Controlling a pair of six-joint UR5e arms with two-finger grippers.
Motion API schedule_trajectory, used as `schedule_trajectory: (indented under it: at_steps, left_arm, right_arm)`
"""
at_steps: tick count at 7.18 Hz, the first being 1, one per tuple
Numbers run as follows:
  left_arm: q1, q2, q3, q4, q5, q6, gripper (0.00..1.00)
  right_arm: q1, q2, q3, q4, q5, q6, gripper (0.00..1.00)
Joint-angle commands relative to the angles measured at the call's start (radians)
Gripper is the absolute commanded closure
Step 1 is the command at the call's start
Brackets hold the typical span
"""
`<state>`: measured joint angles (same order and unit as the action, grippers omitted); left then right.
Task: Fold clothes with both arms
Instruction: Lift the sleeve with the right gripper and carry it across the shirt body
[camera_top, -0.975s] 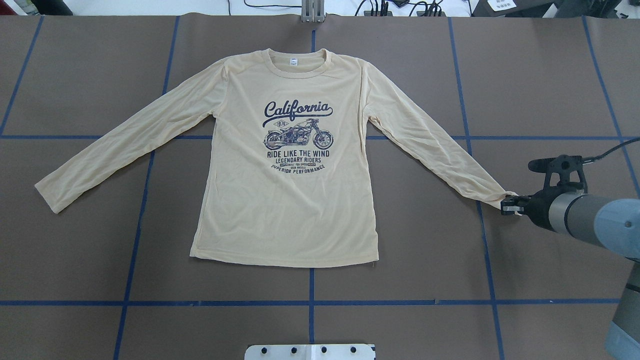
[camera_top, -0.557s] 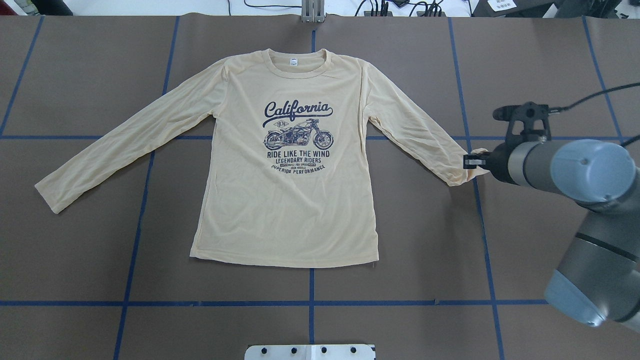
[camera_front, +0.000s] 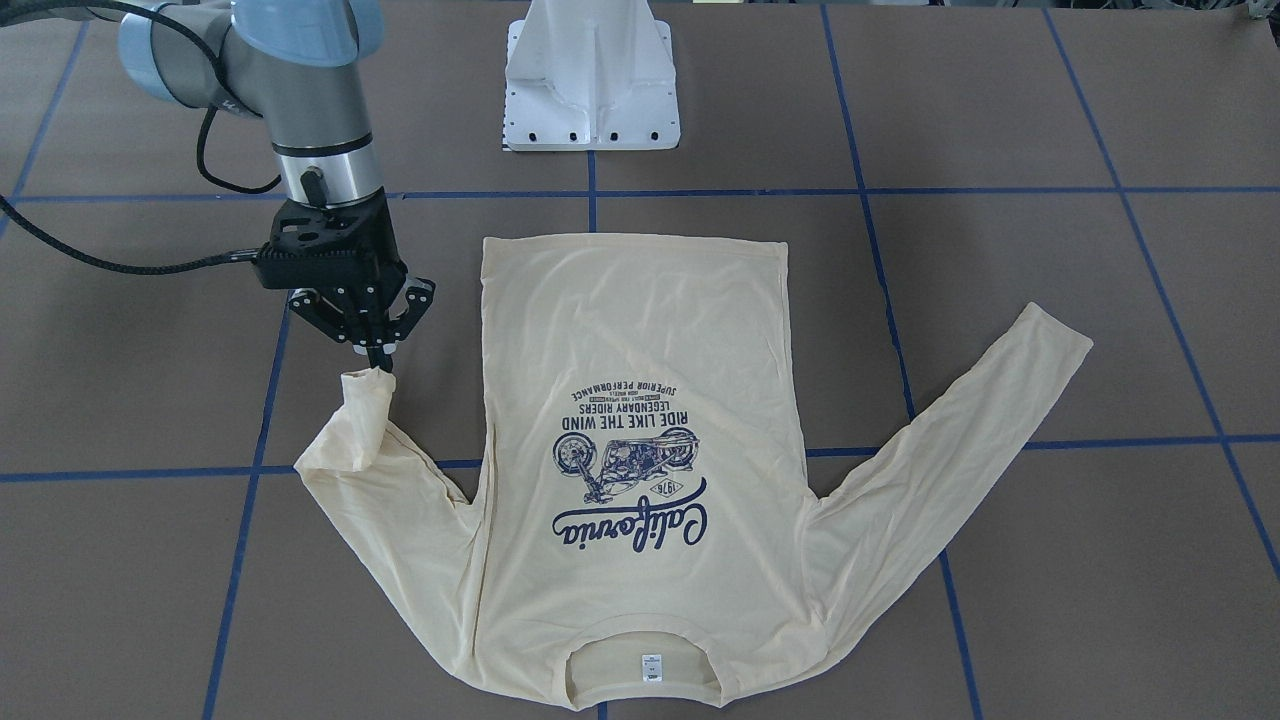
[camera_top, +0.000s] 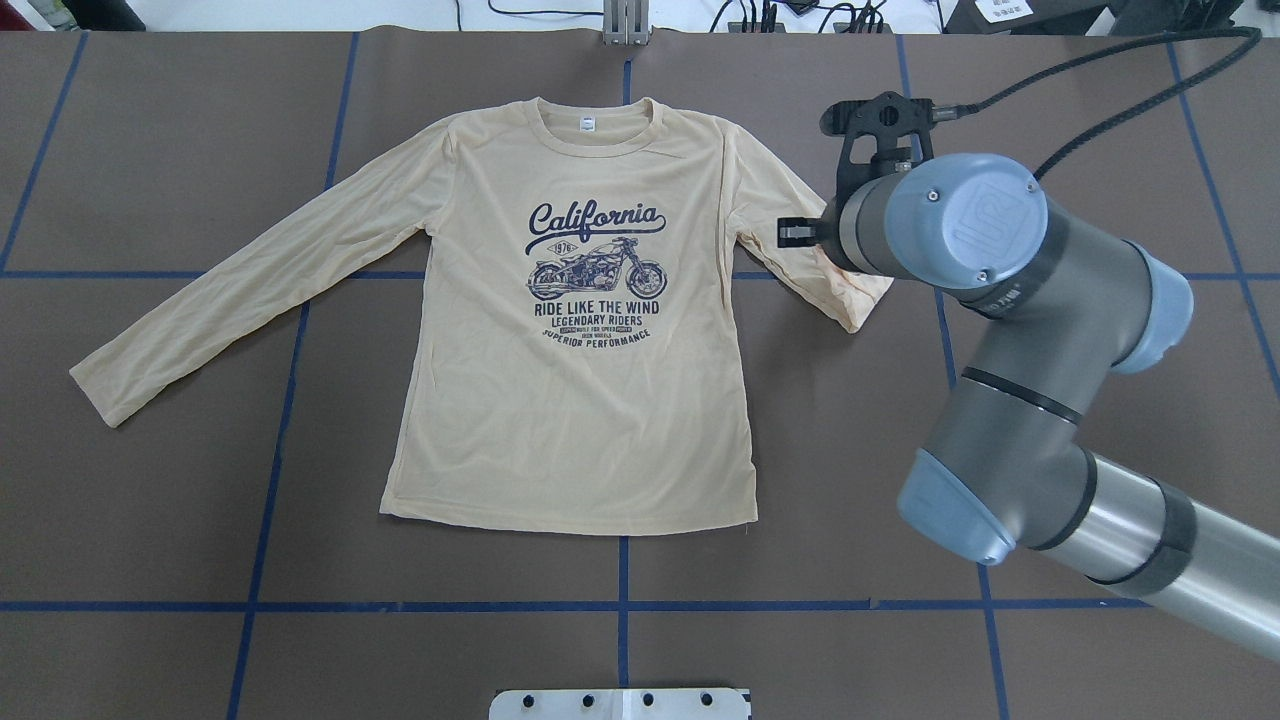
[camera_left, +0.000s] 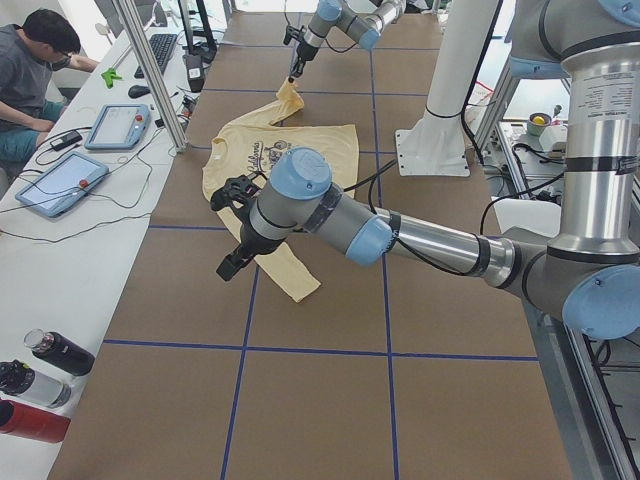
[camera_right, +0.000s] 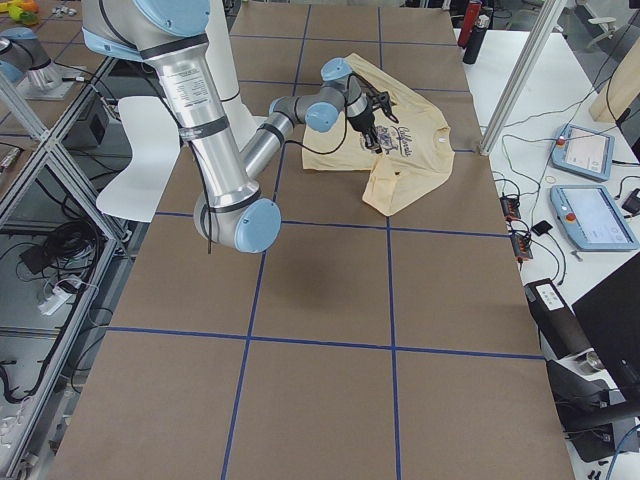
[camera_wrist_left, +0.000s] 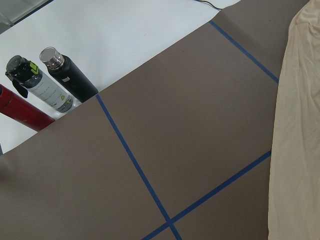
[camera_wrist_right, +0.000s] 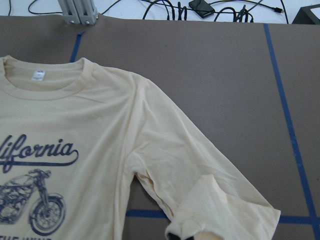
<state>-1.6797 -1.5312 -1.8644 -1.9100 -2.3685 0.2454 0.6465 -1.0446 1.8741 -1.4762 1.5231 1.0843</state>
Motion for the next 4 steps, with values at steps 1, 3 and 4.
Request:
schedule_trajectory:
  at_steps: [1, 3, 4]
  left_arm:
    - [0.000, 0.000, 0.001, 0.000, 0.000, 0.000, 0.00]
    - [0.000, 0.002, 0.001, 0.000, 0.000, 0.000, 0.00]
    - [-0.002, 0.002, 0.004, 0.000, 0.000, 0.000, 0.00]
  right_arm:
    - [-0.001, 0.195, -0.123, -0.003, -0.029, -0.030, 1.00]
    - [-0.002, 0.369, -0.353, 0.118, -0.041, -0.026, 1.00]
    - [-0.002, 0.455, -0.492, 0.211, -0.041, -0.027, 1.00]
